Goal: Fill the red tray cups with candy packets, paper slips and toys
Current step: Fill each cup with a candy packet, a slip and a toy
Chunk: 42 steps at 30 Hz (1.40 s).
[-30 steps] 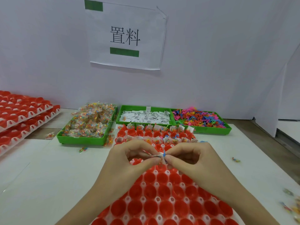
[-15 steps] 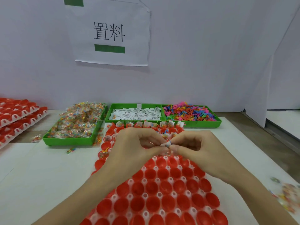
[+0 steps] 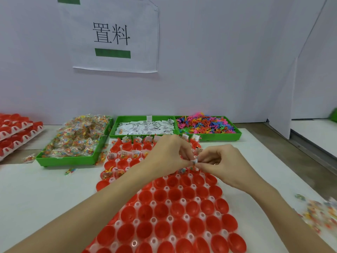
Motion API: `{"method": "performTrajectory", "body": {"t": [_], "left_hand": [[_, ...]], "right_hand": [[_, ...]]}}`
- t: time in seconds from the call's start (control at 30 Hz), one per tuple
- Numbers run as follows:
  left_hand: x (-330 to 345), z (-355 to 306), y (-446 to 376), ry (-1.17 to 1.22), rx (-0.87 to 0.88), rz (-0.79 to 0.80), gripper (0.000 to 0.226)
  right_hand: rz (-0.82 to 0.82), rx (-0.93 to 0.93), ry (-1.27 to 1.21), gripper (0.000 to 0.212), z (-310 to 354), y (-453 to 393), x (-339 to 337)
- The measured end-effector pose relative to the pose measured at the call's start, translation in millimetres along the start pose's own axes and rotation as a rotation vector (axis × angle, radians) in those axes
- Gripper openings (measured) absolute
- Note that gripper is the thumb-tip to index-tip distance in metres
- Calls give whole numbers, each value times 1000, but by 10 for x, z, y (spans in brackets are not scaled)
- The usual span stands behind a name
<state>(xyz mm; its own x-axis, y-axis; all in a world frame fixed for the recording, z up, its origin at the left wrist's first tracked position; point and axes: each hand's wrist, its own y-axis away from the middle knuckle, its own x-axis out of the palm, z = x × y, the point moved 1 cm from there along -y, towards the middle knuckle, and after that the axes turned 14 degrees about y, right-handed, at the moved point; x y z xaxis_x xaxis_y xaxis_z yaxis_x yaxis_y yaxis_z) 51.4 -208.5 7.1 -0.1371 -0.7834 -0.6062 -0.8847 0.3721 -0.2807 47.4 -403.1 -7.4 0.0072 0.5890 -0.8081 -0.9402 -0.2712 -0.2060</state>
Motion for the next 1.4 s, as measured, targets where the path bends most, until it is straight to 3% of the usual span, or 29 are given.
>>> {"method": "performTrajectory", "body": {"t": [0.33,0.57,0.73,0.8,0.93,1.1,1.4], "left_hand": [[25,5,-60,-37,-11,62,3],[86,-64,-55,-259,47,68,9],[97,-69,-67,-370,26,140,14],[117,-77,-62,-381,20,135,17],[174,-89,-38,-429,17,74,17],[183,-107,-10,-464,15,-9,12],[229,-167,-45,-558,19,31,14]], "right_hand": [[20,-59,127,11,-6,-12,37],[-32,-70,245,34,17,3,63],[60,-87,202,32,28,3,18],[42,-94,214,36,16,-6,36],[-31,-85,238,20,-7,-15,109],[-138,-53,232,21,-9,-18,154],[-98,2,258,24,-12,-25,160]]}}
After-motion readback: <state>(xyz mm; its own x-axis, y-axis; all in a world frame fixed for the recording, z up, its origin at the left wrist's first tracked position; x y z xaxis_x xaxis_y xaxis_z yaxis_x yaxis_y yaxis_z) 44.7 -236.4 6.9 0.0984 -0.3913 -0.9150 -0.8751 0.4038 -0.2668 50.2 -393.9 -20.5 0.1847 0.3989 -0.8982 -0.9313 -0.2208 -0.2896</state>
